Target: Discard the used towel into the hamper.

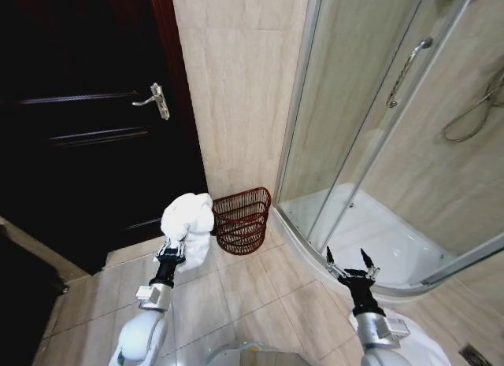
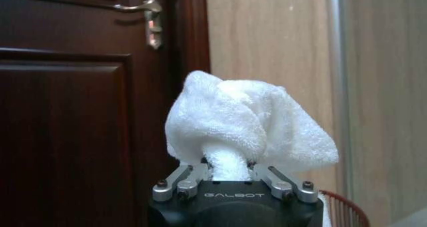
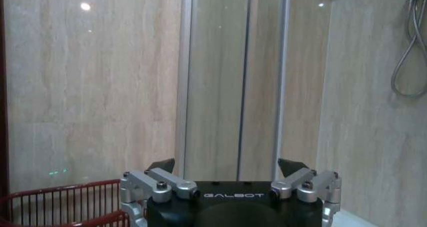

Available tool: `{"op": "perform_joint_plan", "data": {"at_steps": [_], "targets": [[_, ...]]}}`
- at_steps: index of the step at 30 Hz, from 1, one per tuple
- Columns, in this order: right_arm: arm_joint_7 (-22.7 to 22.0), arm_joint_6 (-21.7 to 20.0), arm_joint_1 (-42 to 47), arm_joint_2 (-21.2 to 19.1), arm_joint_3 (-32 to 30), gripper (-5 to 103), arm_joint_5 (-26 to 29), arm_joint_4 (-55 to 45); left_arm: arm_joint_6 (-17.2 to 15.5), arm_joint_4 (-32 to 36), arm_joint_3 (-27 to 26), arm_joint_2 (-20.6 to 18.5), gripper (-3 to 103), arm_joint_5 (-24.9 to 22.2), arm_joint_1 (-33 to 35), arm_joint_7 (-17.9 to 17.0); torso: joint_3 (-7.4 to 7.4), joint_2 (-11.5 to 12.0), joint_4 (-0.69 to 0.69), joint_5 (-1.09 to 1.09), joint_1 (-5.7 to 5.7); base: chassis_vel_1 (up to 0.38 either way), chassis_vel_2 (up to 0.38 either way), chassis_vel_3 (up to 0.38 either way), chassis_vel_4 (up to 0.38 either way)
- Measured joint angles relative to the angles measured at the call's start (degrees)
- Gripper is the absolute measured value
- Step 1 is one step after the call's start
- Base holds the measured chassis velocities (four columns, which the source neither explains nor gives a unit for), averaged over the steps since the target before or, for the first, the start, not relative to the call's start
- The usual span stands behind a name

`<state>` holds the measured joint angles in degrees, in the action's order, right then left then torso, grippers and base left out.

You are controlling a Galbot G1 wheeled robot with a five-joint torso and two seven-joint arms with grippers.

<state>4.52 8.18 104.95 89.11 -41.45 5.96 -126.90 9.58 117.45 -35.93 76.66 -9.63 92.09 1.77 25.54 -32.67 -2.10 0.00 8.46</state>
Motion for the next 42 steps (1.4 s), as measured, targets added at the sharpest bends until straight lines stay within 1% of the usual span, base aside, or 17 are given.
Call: {"op": "perform_joint_plan", "data": {"at_steps": [7, 11, 14, 15, 19, 20, 23, 24, 27, 29, 31, 32, 35, 37, 40, 41, 42], "targets": [[-0.02, -1.51, -0.77, 0.27, 0.10, 100, 0.14, -1.11, -4.70, -2.76, 3.40, -4.97, 21, -2.22, -8.96, 0.32, 0.02, -0.06, 0.01, 0.01, 0.00, 0.000, 0.000, 0.000, 0.000], [-0.67, -1.91, -0.33, 0.45, 0.51, 100, 0.14, -1.90, -7.05, -5.81, 8.00, -8.25, 21, -3.86, -14.93, 1.33, 0.05, -0.08, 0.01, 0.00, 0.02, 0.000, 0.000, 0.000, 0.000], [-0.85, -2.21, 0.58, 1.05, 0.77, 100, 0.04, -3.36, -9.50, -11.86, 14.02, -11.19, 21, -5.79, -23.95, 1.88, 0.07, -0.10, 0.01, -0.02, 0.03, 0.000, 0.000, 0.000, 0.000], [-0.85, -2.21, 0.58, 1.05, 0.77, 100, 0.04, -3.36, -9.50, -11.86, 14.02, -11.19, 21, -5.79, -23.95, 1.88, 0.07, -0.10, 0.01, -0.02, 0.03, 0.000, 0.000, 0.000, 0.000], [-0.99, -3.16, 1.19, 1.47, -0.06, 100, 0.05, -5.05, -10.66, -20.92, 21.16, -13.86, 21, -8.37, -36.56, 2.56, 0.08, -0.11, 0.02, 0.00, 0.05, 0.000, 0.000, 0.000, 0.000], [-0.99, -3.16, 1.19, 1.47, -0.06, 100, 0.05, -5.05, -10.66, -20.92, 21.16, -13.86, 21, -8.37, -36.56, 2.56, 0.08, -0.11, 0.02, 0.00, 0.05, 0.000, 0.000, 0.000, 0.000], [-1.58, -3.93, 1.23, 1.49, -0.57, 100, 0.14, -5.79, -14.52, -26.11, 28.19, -14.32, 21, -13.93, -44.64, 3.38, 0.09, -0.13, 0.00, -0.01, 0.06, 0.000, 0.000, 0.000, 0.000], [-1.58, -3.93, 1.23, 1.49, -0.57, 100, 0.14, -5.79, -14.52, -26.11, 28.19, -14.32, 21, -13.93, -44.64, 3.38, 0.09, -0.13, 0.00, -0.01, 0.06, 0.000, 0.000, 0.000, 0.000], [-2.02, -5.25, 1.17, 1.79, -0.96, 100, 0.60, -6.59, -17.03, -33.71, 36.43, -13.80, 21, -17.33, -54.20, 5.37, 0.08, -0.15, 0.01, 0.01, 0.05, 0.000, 0.000, 0.000, 0.000], [-2.15, -5.46, 1.16, 2.02, -1.09, 100, 0.76, -6.88, -17.08, -36.33, 38.09, -13.29, 21, -17.33, -56.41, 5.51, 0.09, -0.16, 0.02, 0.03, 0.06, 0.000, 0.000, 0.000, 0.000], [-2.48, -6.02, 1.34, 2.50, -1.36, 100, 1.28, -7.98, -17.90, -45.11, 42.60, -11.01, 21, -17.23, -63.17, 6.00, 0.10, -0.15, 0.02, -0.01, 0.06, 0.000, 0.000, 0.000, 0.000], [-2.48, -6.02, 1.34, 2.50, -1.36, 100, 1.28, -7.98, -17.90, -45.11, 42.60, -11.01, 21, -17.23, -63.17, 6.00, 0.10, -0.15, 0.02, -0.01, 0.06, 0.000, 0.000, 0.000, 0.000], [-2.75, -6.51, 1.95, 2.49, -1.87, 100, 2.46, -9.39, -19.27, -53.25, 46.26, -8.73, 21, -15.19, -70.51, 6.85, 0.10, -0.16, 0.02, -0.01, 0.07, 0.000, 0.000, 0.000, 0.000], [-2.88, -6.56, 2.01, 2.47, -2.07, 100, 2.80, -9.60, -20.28, -54.41, 46.94, -8.47, 21, -14.66, -72.08, 7.21, 0.10, -0.16, 0.02, 0.00, 0.07, 0.000, 0.000, 0.000, 0.000], [-3.49, -6.61, 2.21, 2.34, -2.87, 100, 4.14, -10.03, -26.77, -55.20, 48.56, -8.67, 21, -12.05, -75.75, 12.44, 0.10, -0.17, 0.02, 0.01, 0.07, 0.000, 0.000, 0.000, 0.000], [-3.49, -6.61, 2.21, 2.34, -2.87, 100, 4.14, -10.03, -26.77, -55.20, 48.56, -8.67, 21, -12.05, -75.75, 12.44, 0.10, -0.17, 0.02, 0.01, 0.07, 0.000, 0.000, 0.000, 0.000], [-3.59, -6.61, 2.28, 2.20, -3.14, 100, 4.48, -10.09, -29.57, -54.72, 49.05, -8.94, 21, -10.77, -76.27, 13.88, 0.10, -0.17, 0.01, 0.01, 0.07, 0.000, 0.000, 0.000, 0.000]]}}
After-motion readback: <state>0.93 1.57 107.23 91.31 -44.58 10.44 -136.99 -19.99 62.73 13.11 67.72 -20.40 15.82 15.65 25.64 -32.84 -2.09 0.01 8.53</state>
